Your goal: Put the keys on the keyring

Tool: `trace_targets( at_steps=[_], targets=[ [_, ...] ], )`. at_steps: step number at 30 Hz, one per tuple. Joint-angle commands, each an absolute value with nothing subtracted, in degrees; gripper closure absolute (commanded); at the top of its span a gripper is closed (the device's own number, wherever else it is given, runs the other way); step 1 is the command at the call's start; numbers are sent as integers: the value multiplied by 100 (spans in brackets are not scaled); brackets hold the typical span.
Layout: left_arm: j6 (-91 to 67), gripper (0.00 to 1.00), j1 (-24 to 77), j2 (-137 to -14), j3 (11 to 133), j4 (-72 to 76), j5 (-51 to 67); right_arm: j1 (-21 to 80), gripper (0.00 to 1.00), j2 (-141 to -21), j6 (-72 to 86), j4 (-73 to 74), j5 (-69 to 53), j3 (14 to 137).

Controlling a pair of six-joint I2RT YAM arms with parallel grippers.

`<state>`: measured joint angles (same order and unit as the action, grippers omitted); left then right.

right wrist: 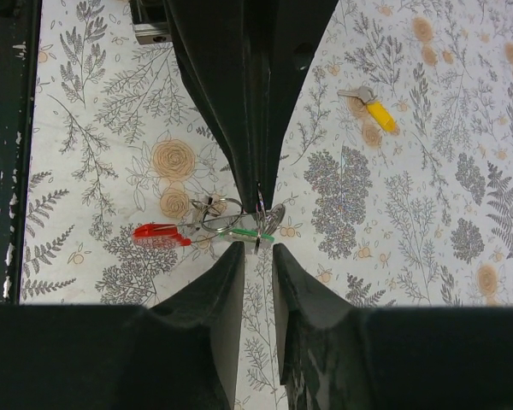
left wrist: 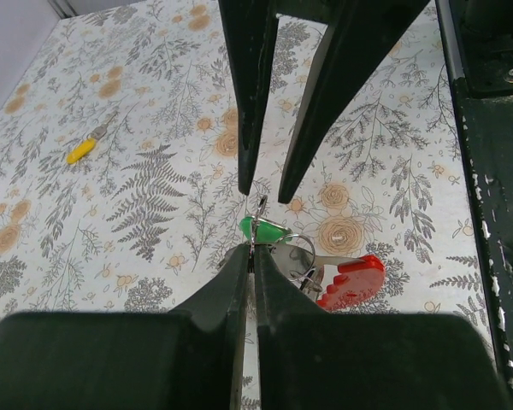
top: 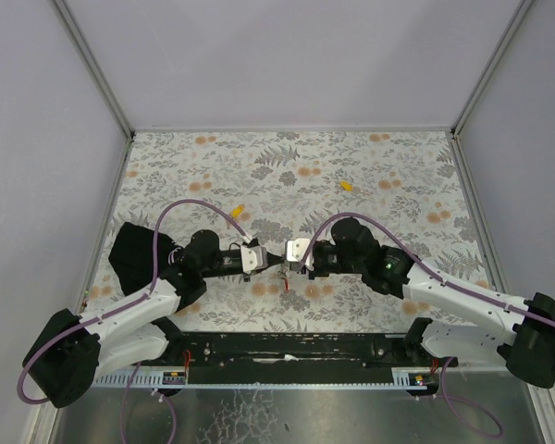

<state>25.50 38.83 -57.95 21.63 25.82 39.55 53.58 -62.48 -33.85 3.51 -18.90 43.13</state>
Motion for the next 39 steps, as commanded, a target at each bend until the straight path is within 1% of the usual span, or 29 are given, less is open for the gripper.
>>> trace_targets(
  at_steps=[1,4,6,8,12,13,39],
  targets=[
    [2499,100,3834,-5690,2134,3139,4062,5406,74,-6304,-3314,-21,-1827,4306],
    [2492,100,3836,-5673,2136,3143,4074,5413,74,-6340,-3284,-172,-1854,4249],
    [2494,100,3837,-5667,2133,3138,4091,5407,76,-6366,-3285,-239,-1834,4232],
    [2496,100,3832,-5662,2130,3138,4099,5412,81,-6380,-3294,-282,-1791,4237],
    [2503,100,3832,-5670,2144,3125,4099,5412,97,-6360,-3317,-304,-1767,4253],
    [2505,100,3832,-5671,2149,3109,4102,5413,100,-6344,-3321,-295,-1773,4260],
    [2602,100,3847,-5963,2530,2439,4077,5424,100,-6675,-3437,88,-2227,4900]
  ],
)
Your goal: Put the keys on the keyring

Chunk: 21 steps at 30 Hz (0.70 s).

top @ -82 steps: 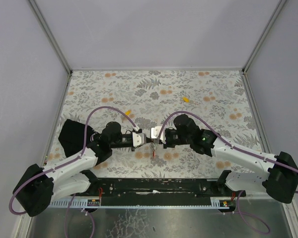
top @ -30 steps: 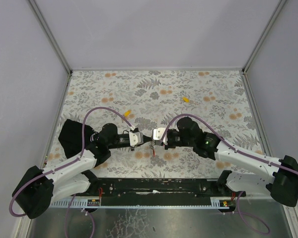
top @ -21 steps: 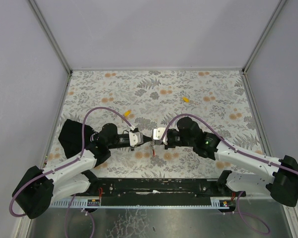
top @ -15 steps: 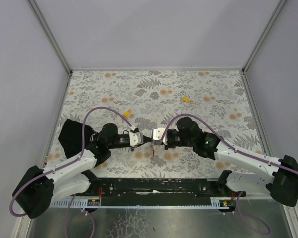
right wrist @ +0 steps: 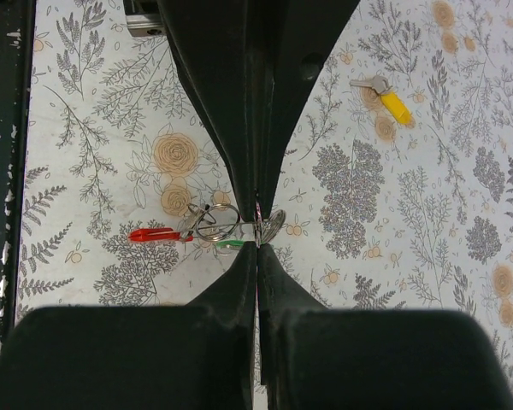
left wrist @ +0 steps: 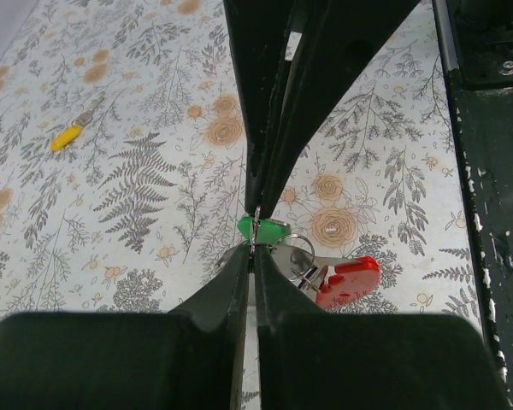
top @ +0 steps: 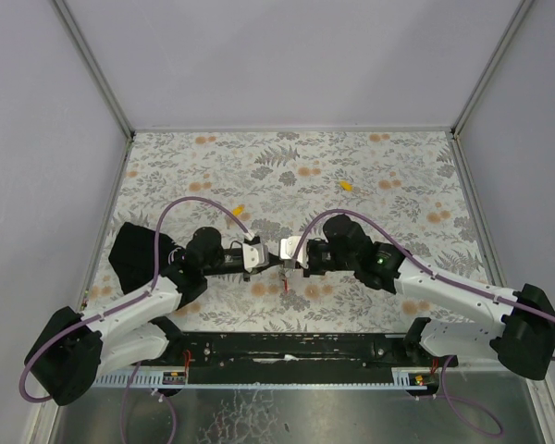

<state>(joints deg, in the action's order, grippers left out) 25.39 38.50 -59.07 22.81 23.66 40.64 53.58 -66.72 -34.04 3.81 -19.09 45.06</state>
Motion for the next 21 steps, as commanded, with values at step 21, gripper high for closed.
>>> trace_targets(
  at_steps=[21],
  targets=[
    [2668,100,3945,-6107,2749,2048,3817,5582,100,-6856,-3463,249,-2118,5225]
  ],
)
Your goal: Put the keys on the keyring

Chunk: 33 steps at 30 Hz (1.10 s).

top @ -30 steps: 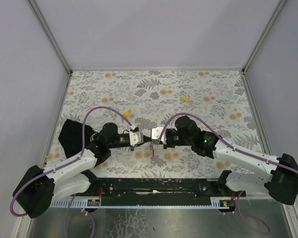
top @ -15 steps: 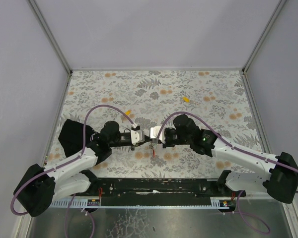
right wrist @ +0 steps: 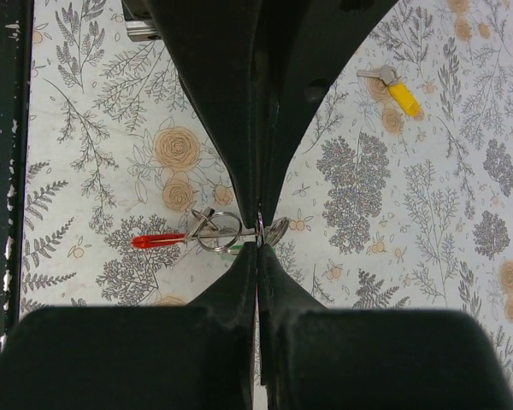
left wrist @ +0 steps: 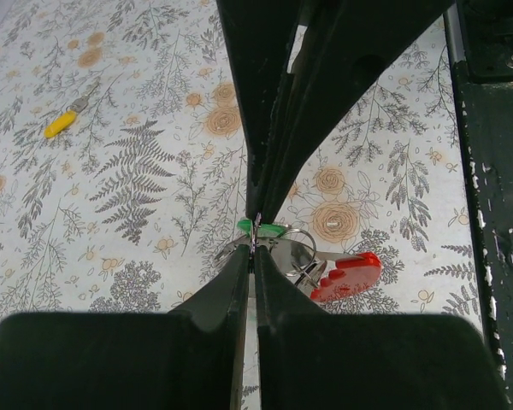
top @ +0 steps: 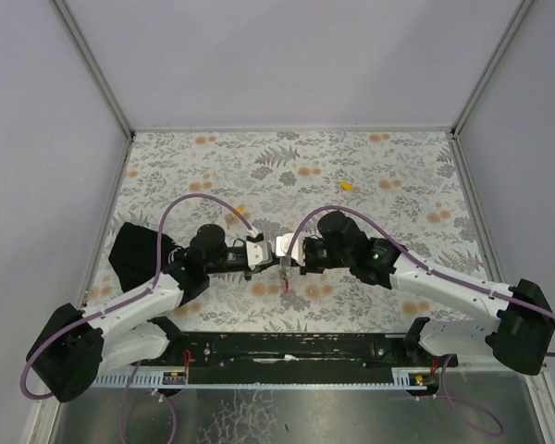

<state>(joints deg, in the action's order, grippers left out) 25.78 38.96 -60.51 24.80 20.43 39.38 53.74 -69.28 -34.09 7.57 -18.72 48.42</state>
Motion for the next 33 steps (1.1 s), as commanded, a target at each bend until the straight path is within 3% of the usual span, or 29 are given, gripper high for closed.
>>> trace_targets(
  at_steps=[1,18,25,33],
  targets=[
    [2667,100,3947,-6124,2764,2023,3813,5586,100,-6855,-3467,254,-2097,5234],
    [2675,100,4007,-6285,3023,1561,3456,5634,100,-7013,-3589,674,-1890,5580],
    [2352,100,3966,-5995,2786,2105,3525,5638,100,-7034,-3615,658,-1842,5403],
    [2330,100,3860,-6001,2699,2233,3534,5642,100,-6461,-3540,487,-989,4822]
  ],
)
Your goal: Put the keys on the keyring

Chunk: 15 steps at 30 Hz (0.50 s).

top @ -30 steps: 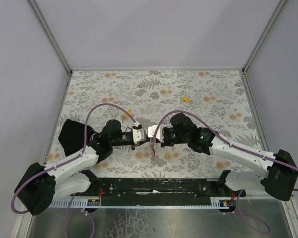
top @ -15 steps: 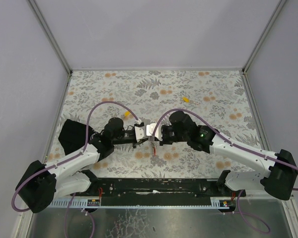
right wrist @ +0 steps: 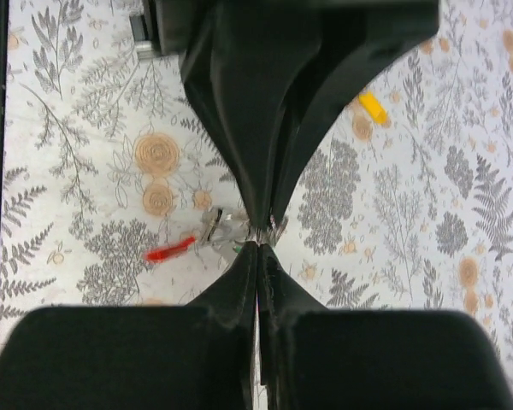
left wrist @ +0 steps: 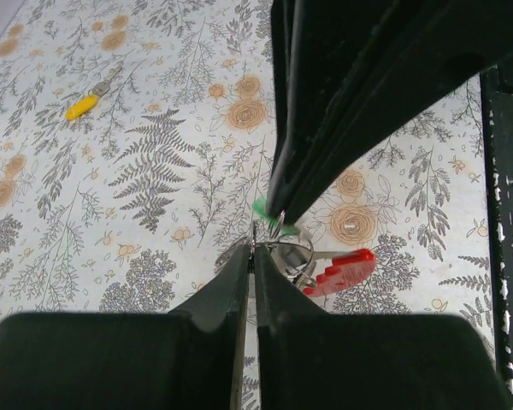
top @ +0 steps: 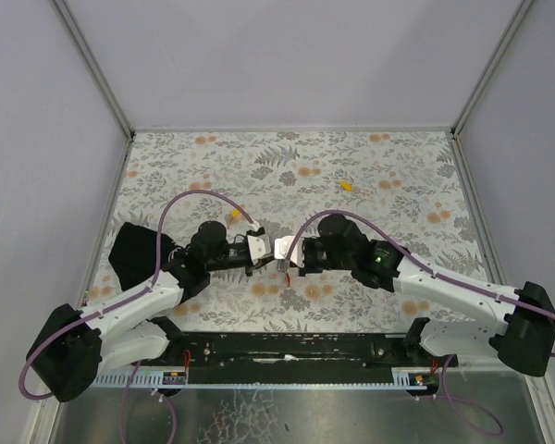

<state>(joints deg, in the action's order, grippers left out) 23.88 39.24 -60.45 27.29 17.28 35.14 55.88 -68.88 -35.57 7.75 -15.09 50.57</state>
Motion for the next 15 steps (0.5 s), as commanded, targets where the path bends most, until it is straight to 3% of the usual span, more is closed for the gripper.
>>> trace_targets(
  at_steps=[1,15],
  targets=[
    [2342,100,3846,-5995,2684,2232,3548,5637,100,-6358,-3530,472,-906,4738],
    [2485,100,3806,-5947,2534,2431,3915,5630,100,-6189,-3395,20,-1160,4362]
  ],
)
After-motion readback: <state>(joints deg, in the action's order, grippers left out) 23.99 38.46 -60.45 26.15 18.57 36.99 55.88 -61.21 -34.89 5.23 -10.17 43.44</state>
